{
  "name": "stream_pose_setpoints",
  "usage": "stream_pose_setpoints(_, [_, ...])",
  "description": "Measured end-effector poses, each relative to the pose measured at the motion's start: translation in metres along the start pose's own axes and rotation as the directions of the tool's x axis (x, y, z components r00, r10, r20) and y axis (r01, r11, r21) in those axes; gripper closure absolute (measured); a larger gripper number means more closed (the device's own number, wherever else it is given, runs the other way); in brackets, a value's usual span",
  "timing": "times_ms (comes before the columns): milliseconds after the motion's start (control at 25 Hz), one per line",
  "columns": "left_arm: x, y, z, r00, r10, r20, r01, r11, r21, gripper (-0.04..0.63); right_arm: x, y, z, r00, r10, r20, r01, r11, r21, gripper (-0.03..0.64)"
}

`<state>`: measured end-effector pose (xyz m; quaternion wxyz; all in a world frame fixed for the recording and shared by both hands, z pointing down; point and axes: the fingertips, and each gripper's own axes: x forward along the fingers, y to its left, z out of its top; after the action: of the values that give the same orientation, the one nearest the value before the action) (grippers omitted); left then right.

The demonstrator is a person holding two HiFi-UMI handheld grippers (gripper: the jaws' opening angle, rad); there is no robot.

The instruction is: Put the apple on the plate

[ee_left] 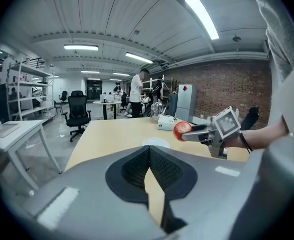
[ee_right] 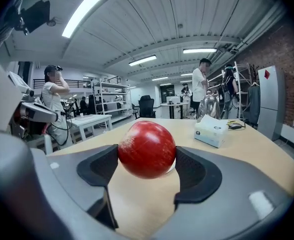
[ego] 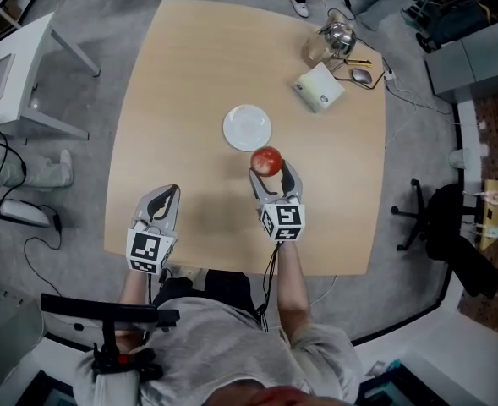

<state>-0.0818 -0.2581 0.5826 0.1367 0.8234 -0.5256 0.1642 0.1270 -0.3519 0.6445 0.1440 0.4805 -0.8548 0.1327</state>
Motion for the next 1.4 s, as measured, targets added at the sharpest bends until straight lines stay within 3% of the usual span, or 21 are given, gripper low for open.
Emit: stream_pose_setpoints(1400, [0.027,0.025,-0.016,0.993,0.099,-0.058,-0.103,0.992,-0.073,0.577,0.12,-0.018,-0.033,0.991,0.089,-0.095,-0.09,0.996,-0.002,0.252])
